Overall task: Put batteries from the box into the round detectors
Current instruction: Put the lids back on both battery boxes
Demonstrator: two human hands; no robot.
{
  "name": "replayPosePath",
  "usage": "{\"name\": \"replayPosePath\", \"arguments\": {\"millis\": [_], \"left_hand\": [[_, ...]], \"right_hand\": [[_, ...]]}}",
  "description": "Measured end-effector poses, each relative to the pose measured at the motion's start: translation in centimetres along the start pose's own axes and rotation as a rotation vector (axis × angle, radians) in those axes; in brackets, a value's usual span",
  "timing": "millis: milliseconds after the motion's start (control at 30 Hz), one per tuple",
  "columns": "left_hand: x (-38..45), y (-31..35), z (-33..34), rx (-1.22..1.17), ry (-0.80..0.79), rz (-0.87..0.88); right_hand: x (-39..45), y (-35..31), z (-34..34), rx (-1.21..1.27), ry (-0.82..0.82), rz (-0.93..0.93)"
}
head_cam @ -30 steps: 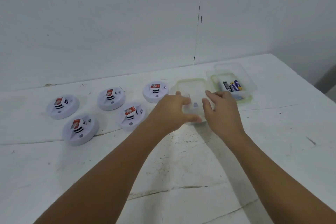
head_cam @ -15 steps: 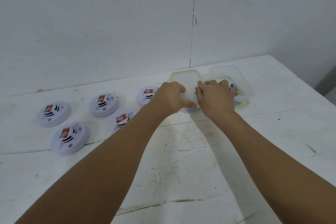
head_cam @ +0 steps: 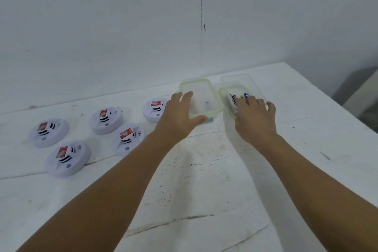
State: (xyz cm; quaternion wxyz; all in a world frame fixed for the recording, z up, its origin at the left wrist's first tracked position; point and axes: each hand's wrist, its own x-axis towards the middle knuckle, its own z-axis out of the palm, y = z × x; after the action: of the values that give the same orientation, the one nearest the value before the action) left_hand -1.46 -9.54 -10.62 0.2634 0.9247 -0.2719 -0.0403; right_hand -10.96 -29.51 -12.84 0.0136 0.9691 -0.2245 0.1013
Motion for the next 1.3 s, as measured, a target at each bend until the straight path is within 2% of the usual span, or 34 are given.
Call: {"name": "replayPosePath", "arguments": {"millis": [100, 167, 400, 800, 967, 1100, 1300], "left_hand": [[-2.5, 0.2, 0.7, -0.093, 0.183, 0.081], [-4.3, 0.4, 1.0, -0.129, 0.218, 0.123], [-8.9, 0.0, 2.0, -0.239, 0.024, 0.059], [-13.1, -1.4, -0.7, -0.457, -0.243, -0.150], [-14.3, -3.2, -1.9, -0.572, -0.246, -0.283], [-15.1, -4.5, -2.9, -0.664, -0.183, -0.412], [-16.4, -5.6, -3.9, -0.726, -0.141, -0.482]], "right_hand": [[0.0, 0.6, 0.1, -0.043, -0.007, -0.007], [0.0, 0.7, -0.2, -0.047, -0.001, -0.013], [-1.4, -1.1, -1.6, -0.048, -0.059, -0.074], [-6.8, -7.4, -4.2, 0.327, -0.281, -0.107], [-9.1, -11.1, -4.6, 0.522, -0.330, -0.177], [-9.7, -13.2, -5.1, 0.664, -0.402, -0.161], [-10.7, -15.8, -5.8, 0.822, -0.501, -0.153]]}}
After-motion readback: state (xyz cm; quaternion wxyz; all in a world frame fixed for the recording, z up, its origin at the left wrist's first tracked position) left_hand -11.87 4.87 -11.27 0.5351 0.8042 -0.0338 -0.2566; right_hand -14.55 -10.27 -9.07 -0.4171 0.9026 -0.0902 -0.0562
